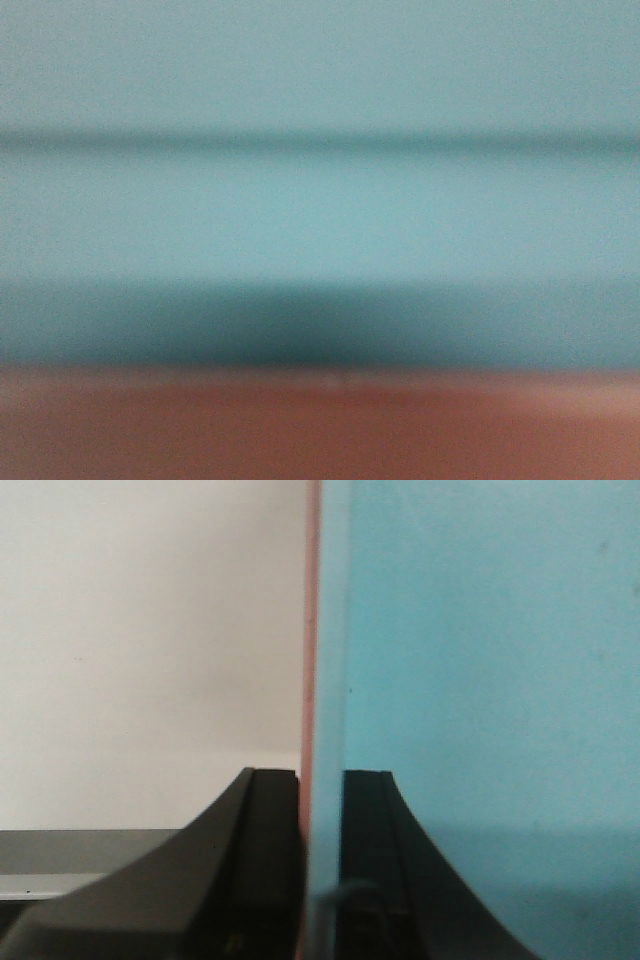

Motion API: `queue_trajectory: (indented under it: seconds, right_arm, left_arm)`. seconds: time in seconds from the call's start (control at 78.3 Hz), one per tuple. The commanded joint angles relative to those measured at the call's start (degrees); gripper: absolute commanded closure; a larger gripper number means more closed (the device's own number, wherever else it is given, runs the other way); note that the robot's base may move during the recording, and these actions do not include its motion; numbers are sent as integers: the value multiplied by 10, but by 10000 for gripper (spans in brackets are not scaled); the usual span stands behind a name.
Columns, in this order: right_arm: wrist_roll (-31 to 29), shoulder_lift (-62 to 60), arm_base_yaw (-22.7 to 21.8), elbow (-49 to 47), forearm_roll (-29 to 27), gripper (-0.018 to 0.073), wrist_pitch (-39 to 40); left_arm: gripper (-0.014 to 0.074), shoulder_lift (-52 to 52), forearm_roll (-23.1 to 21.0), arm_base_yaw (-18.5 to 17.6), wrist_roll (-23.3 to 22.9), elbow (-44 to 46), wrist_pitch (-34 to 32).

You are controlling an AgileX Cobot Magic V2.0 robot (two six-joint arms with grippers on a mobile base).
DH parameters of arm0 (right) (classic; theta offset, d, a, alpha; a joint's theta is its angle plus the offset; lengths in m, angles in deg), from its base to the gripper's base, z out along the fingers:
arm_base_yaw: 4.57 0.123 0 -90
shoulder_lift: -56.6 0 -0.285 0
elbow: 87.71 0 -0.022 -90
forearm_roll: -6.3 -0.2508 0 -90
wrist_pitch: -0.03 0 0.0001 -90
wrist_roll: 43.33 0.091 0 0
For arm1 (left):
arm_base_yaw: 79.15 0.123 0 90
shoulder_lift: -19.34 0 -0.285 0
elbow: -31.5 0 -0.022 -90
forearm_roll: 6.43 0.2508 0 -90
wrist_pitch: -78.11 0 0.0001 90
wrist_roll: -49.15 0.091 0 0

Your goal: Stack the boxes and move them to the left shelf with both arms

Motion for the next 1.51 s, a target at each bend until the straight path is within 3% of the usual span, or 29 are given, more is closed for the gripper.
queue_trajectory:
  seconds: [0.0,1.494]
  right_arm:
    - [5,-19,5,-25,-4,503,51]
    - [5,-19,5,-25,-4,503,45]
  left_arm:
    - [599,21,-29,-11,1,25,28]
    - [599,21,-43,-11,1,25,28]
